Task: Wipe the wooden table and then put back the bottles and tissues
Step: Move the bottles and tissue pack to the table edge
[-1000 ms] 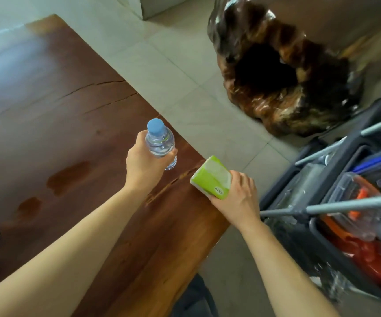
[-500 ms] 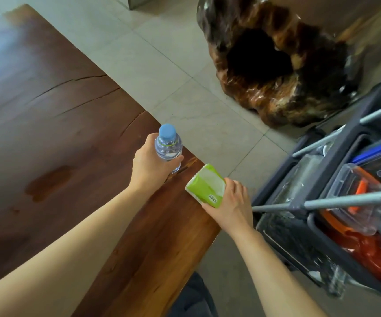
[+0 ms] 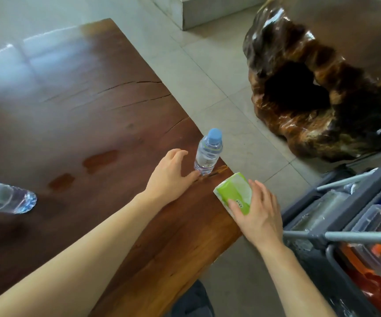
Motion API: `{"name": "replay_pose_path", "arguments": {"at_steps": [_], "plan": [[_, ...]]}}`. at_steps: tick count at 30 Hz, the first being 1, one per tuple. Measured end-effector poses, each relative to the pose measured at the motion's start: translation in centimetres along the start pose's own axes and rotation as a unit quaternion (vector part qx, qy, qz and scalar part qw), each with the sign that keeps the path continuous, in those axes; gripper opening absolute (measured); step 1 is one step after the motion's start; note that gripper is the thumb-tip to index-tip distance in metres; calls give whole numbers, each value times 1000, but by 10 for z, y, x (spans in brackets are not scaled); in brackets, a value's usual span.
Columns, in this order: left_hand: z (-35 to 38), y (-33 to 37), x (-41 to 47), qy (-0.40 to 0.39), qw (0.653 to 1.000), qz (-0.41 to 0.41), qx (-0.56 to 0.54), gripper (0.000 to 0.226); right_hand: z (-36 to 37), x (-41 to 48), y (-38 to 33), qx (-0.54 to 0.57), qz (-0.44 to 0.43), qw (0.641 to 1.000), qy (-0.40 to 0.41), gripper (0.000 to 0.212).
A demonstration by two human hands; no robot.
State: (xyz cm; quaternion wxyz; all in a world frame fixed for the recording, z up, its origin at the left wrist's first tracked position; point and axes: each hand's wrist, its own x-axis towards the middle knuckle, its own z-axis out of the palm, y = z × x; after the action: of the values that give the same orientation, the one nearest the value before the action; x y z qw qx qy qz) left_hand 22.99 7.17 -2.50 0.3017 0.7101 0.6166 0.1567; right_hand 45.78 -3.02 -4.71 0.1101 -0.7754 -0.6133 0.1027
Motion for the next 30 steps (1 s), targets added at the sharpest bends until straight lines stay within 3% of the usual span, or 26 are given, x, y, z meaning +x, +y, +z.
{"name": "replay_pose_path", "arguments": {"at_steps": [5,13,18,23,30], "plan": [[-51,-24,-68,64,993,28,100,38,-31,-13,-57,6,-146,989,35,33],[-129,-94,-190,168,973,-85,135,23,-32,-46,-199,58,-335,940,18,9],[-167,-148,-253,250,938,-228,80,15,-7,-67,-289,99,-387,915,-52,20],[-187,-204,-289,301,899,-314,56,10,29,-79,-363,127,-404,899,-113,35],[-198,-273,-278,372,850,-371,-34,38,87,-64,-435,160,-346,903,-199,72]]}}
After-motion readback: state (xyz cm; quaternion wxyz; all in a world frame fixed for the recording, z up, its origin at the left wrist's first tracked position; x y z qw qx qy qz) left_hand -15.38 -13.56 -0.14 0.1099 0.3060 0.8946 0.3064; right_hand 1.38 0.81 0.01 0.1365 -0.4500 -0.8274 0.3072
